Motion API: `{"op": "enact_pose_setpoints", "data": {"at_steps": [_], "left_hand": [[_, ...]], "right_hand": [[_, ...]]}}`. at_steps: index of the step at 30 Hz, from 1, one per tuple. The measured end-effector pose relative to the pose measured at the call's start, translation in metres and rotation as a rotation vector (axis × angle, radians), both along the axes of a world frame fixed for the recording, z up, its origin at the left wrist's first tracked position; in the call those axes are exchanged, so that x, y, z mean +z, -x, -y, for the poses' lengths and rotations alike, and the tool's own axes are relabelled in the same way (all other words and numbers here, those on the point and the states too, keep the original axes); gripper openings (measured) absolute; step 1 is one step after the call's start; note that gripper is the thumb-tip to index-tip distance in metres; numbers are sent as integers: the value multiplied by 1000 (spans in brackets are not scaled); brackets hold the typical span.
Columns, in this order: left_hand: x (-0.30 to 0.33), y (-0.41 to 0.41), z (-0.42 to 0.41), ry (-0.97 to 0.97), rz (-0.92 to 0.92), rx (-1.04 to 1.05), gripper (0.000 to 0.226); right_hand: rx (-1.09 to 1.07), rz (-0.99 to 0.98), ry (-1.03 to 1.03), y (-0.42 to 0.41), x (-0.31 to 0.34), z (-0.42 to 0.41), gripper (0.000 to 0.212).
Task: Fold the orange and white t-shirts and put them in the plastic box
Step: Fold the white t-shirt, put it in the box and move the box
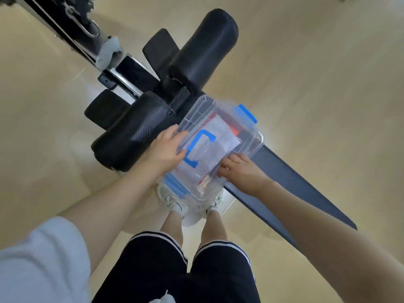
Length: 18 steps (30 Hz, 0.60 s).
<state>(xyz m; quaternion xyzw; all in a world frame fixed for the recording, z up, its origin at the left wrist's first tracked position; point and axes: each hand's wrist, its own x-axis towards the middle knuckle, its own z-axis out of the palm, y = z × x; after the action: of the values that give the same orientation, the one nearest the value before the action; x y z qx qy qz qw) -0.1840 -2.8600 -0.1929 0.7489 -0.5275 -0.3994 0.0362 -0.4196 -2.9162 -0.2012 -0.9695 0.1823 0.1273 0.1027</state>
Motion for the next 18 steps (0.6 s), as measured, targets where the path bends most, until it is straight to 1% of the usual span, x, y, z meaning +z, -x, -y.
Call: {"op": "enact_pose_setpoints", "data": {"at_steps": [2,3,5,6,7,8,10,11,13,14,16,18], "left_hand": [[-12,10,0,-101,3,10,64],[-17,15,1,-128,3,16,68],[-22,26,6,-136,48,9,76],[-23,30,9,-126,73,1,79],[-24,33,13,-116,88,-7,83],[-25,37,17,-115,97,-24,86],[-27,43,25,-140,128,-62,93],[-29,46,28,-155,150,-68,97],[-32,54,34,-186,202,-65,104],[-33,55,35,-195,232,-71,107],[-36,60,36,-216,283,-72,111],[-39,63,35,-221,313,-57,113]], "right_hand": [[-29,-55,-56,5,-7,3,21],[-43,-54,-138,8,-11,5,18],[-153,24,-292,10,-15,11,22],[-259,82,-294,8,-14,17,20],[-388,128,-259,7,-14,24,22],[-531,141,-216,5,-13,34,30],[-785,93,-176,6,-17,60,42],[-885,52,-200,8,-20,74,47],[-1027,3,-334,12,-25,96,52],[-1057,4,-419,13,-25,102,53],[-1046,35,-574,15,-26,110,51],[-1042,59,-663,17,-26,115,47]]}}
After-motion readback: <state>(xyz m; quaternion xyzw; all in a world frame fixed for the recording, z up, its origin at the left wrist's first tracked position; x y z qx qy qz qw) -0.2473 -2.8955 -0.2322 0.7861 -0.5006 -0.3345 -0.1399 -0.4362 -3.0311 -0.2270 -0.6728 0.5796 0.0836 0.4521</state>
